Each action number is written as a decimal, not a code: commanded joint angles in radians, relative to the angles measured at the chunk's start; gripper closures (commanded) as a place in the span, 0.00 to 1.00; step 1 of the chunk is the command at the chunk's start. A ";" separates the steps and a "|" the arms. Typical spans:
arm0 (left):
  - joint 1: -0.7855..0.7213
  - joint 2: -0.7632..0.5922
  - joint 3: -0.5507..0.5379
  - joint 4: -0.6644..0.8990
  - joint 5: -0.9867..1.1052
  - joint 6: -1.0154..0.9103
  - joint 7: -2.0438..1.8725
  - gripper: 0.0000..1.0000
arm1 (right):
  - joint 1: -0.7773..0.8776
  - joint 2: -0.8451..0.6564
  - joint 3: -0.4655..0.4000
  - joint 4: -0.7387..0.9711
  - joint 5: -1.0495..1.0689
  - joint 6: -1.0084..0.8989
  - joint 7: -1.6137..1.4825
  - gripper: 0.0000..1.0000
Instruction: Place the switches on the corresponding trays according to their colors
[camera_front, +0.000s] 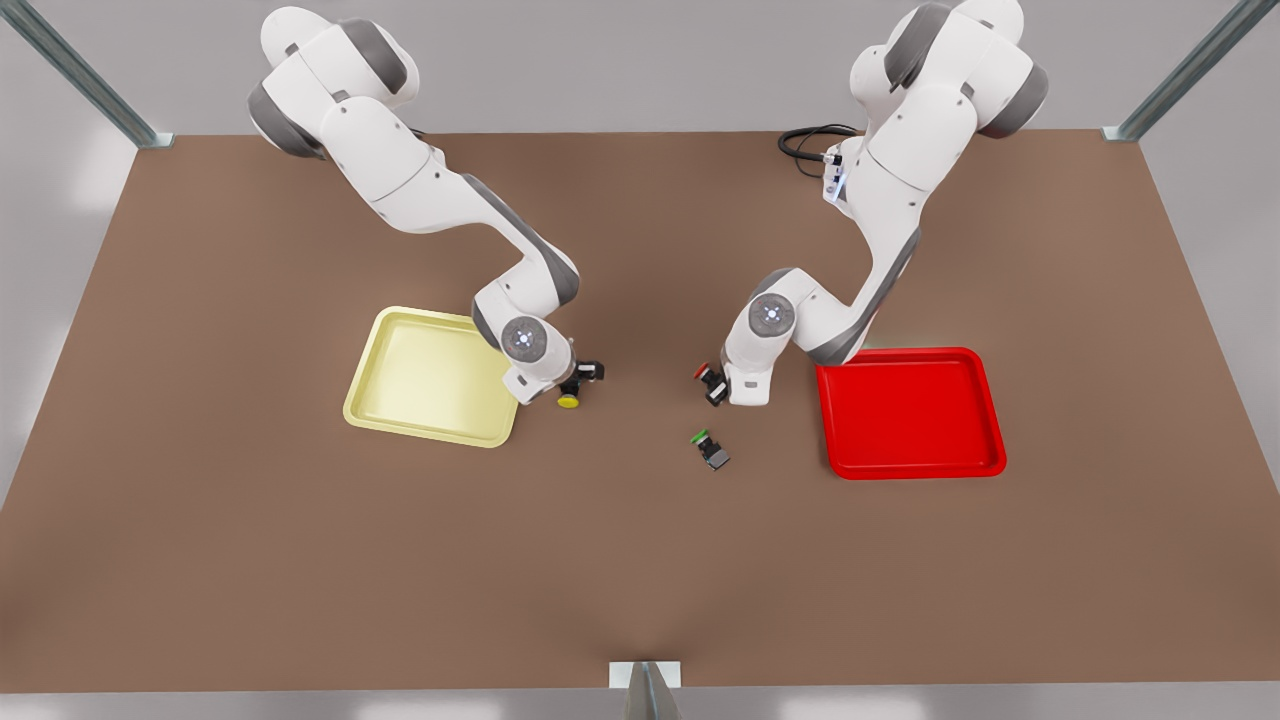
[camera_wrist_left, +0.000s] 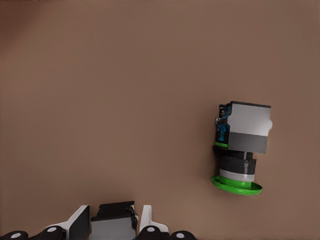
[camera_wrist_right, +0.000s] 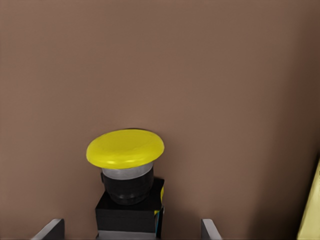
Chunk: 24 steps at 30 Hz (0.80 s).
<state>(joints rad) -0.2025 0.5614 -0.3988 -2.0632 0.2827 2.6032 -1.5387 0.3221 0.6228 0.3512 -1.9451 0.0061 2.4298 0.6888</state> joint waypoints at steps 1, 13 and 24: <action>0.000 0.002 0.000 0.000 0.012 0.000 0.000 0.42 | 0.000 0.000 0.000 0.000 0.000 0.000 0.000 0.00; 0.000 0.003 0.000 -0.002 0.016 -0.008 -0.004 0.47 | 0.000 0.012 -0.001 0.020 -0.005 -0.011 0.000 0.56; 0.000 -0.002 0.000 -0.003 0.016 -0.034 -0.027 0.47 | -0.028 -0.086 0.000 0.064 -0.003 -0.162 -0.008 0.59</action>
<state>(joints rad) -0.2025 0.5586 -0.3988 -2.0663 0.2990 2.5654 -1.5662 0.2819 0.4994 0.3516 -1.8787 0.0126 2.2553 0.6636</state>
